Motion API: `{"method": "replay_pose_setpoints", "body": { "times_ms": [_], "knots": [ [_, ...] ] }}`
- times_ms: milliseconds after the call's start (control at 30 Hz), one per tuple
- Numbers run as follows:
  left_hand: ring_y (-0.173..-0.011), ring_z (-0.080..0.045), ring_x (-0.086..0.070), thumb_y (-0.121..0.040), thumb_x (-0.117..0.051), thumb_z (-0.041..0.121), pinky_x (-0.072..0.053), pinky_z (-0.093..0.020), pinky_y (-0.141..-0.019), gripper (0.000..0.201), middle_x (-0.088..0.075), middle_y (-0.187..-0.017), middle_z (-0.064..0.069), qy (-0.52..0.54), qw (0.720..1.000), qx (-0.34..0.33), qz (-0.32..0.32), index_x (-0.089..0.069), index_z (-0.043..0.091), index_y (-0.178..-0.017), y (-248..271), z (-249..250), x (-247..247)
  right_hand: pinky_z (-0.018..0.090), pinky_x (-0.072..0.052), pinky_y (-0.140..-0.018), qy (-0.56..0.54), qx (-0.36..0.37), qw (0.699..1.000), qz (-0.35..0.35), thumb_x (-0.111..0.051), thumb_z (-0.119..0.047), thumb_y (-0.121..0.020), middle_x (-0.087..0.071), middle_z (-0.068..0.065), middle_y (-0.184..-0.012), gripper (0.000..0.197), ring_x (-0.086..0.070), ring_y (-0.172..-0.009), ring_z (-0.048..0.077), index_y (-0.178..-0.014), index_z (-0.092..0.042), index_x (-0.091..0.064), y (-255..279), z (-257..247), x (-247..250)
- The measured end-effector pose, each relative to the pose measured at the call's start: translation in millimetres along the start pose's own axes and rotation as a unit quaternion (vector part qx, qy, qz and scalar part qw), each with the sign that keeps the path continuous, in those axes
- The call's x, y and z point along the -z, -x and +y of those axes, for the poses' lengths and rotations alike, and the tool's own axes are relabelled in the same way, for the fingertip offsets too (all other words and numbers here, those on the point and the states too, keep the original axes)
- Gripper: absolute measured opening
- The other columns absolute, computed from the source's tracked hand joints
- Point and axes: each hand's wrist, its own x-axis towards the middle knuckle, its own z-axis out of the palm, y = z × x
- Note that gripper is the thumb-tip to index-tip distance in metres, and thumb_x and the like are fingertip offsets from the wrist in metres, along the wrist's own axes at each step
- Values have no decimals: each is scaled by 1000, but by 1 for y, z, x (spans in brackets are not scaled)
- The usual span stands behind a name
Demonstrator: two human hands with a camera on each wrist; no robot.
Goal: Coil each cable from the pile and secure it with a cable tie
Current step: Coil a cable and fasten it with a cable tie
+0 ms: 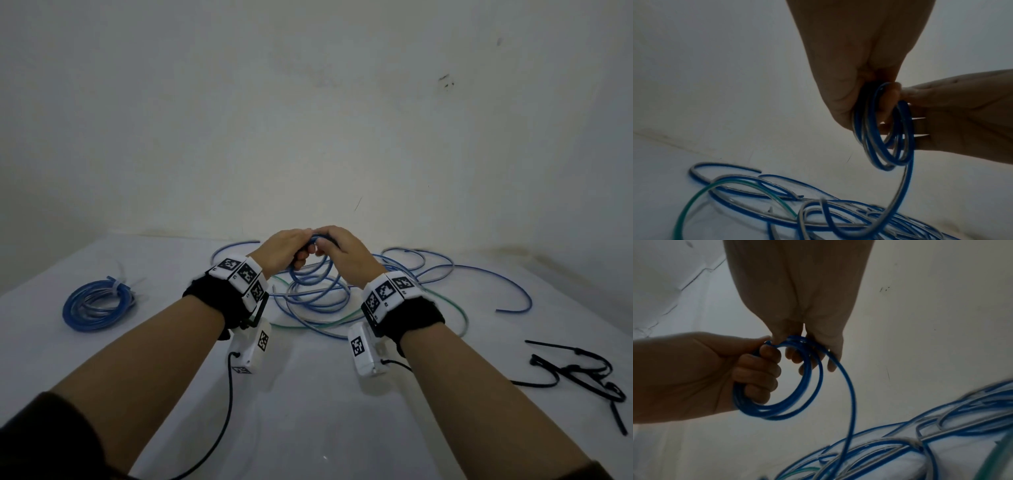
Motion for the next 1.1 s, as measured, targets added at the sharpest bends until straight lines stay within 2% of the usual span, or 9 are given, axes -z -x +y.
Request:
{"method": "replay_pose_setpoints", "body": {
  "times_ms": [133,333,467,633,700,767,833,967,1100],
  "knots": [
    [-45,-3,-40,-100,-39,22,-34,-15,-49,34,-44,-59,2,-72,996,-33,45,-54,12,-71,-4,-7,1,23,-46,-68,-133,-104,986,0,-38,-18,-101,-54,4,-75,20,-55,-65,13,-89,-11,-52,5,0,0],
    [-58,-13,-46,-97,-45,29,-38,-25,-60,22,-51,-65,1,-178,979,-69,74,-51,12,-85,-6,-13,-1,26,-44,-66,-229,-160,960,-34,-35,-17,-102,-50,3,-68,23,-52,-63,16,-87,-10,-51,4,1,5],
    [-87,-16,-53,-99,-41,28,-37,-21,-76,25,-57,-95,-4,-151,978,-69,124,-48,6,-109,-7,-11,-3,32,-43,-68,-301,-166,934,101,-35,-12,-101,-40,2,-64,25,-46,-59,17,-79,-11,-47,0,5,6],
    [-124,-32,-44,-96,-45,36,-36,-38,-104,51,-46,-134,-20,-247,944,31,219,-44,-1,-131,-18,-21,7,30,-45,-62,-473,-157,828,257,-31,-12,-103,-36,3,-62,27,-44,-50,15,-78,-10,-43,-8,2,20],
    [-117,-33,-49,-96,-41,41,-39,-37,-99,59,-49,-129,-20,-222,948,102,203,-38,-4,-134,-19,-23,7,31,-46,-63,-524,-153,792,275,-30,-13,-103,-35,2,-63,28,-45,-47,12,-78,-10,-42,-9,-1,24],
    [-86,-26,-54,-99,-33,42,-41,-32,-81,51,-55,-100,-17,-159,969,139,131,-48,-1,-121,-16,-22,4,32,-47,-65,-554,-150,770,279,-30,-13,-103,-36,2,-64,28,-44,-51,13,-77,-10,-41,-10,-3,25],
    [-83,-22,-55,-101,-29,37,-40,-33,-84,34,-60,-90,-11,-31,984,151,86,-49,10,-106,-11,-18,-2,33,-48,-66,-562,-150,766,275,-30,-14,-103,-37,2,-63,29,-45,-51,13,-77,-10,-41,-9,-4,23],
    [-68,-16,-64,-102,-29,15,-49,-35,-82,23,-57,-64,-4,189,970,72,134,-48,2,-107,-12,-14,-6,34,-49,-63,-530,-156,790,266,-30,-14,-103,-37,3,-65,24,-46,-45,11,-83,-10,-42,-6,-3,16],
    [-42,-7,-44,-103,-30,20,-49,-26,-62,29,-35,-64,-1,219,964,35,146,-51,1,-110,-16,-7,-5,32,-50,-64,-490,-173,819,245,-31,-16,-103,-37,2,-64,22,-41,-48,12,-91,-12,-48,-1,-1,14]
  ]
}}
